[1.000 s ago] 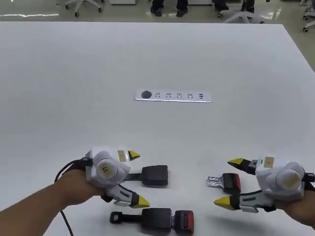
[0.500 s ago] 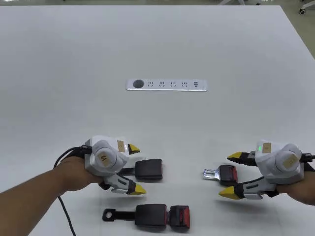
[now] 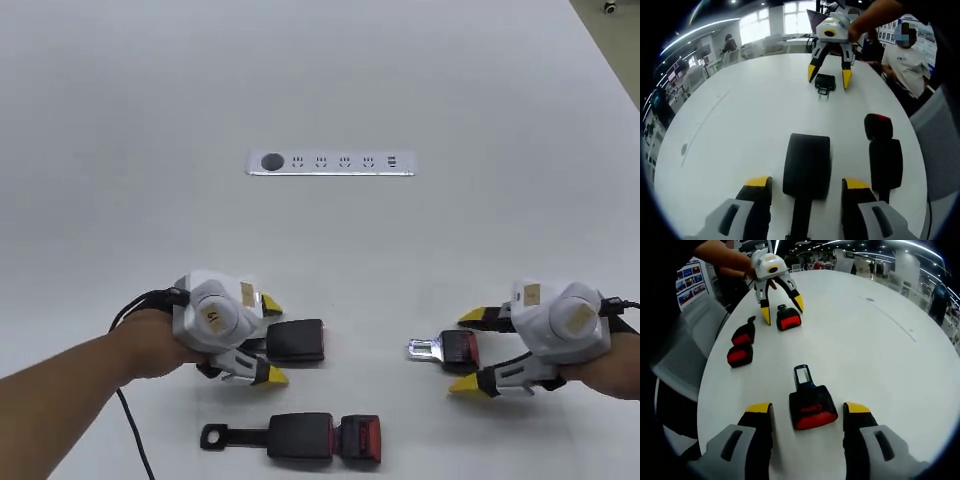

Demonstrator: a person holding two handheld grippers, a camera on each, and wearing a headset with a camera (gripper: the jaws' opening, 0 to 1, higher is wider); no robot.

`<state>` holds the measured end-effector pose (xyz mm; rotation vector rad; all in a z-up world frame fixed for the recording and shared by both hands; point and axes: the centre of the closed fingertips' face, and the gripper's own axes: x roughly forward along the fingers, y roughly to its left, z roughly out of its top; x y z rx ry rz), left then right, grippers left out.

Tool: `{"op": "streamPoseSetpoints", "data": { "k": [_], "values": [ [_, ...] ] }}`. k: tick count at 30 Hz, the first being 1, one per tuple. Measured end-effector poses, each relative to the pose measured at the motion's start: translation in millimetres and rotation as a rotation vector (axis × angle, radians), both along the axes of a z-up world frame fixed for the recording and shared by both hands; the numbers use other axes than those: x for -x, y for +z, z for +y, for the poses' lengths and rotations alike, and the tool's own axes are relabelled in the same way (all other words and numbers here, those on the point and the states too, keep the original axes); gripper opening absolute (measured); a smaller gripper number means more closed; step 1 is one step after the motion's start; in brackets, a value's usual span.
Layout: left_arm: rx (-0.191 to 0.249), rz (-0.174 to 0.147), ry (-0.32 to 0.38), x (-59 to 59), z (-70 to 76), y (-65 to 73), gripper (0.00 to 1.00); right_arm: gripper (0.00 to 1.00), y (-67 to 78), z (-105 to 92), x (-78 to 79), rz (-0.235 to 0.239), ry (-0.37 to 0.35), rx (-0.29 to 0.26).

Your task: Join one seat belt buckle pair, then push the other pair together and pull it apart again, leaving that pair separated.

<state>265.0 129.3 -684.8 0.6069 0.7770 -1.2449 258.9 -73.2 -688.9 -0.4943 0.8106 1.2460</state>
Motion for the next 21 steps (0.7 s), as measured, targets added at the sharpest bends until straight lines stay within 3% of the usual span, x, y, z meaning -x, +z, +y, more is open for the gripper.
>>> {"op": "streamPoseSetpoints", "data": {
  "k": [2,7,15,19,21],
  "values": [
    [0.004,0.018,-0.011,3.1,-0.7,-0.3,0.54,0.54,-1.0,-0.3,-0.5,0.004,0.004,-0.007],
    [0.010,0.017,-0.014,-0.5,-1.2,-0.7,0.52,0.49,-1.1,0.3,0.6,0.002,0.022,-0.004],
    [0.000,0.026,-0.051,-1.6,-4.5,0.2,0.34,0.40,-3.4,-1.1,-1.4,-0.012,0.031,0.011],
    [-0.003,0.024,-0.068,-3.9,-5.7,-2.1,0.34,0.35,-5.2,-3.7,-4.5,-0.052,0.045,0.035],
    [-0.017,0.022,-0.082,-4.6,-6.8,-3.2,0.34,0.34,-3.7,-4.4,-3.6,-0.037,0.045,0.027]
  ]
}}
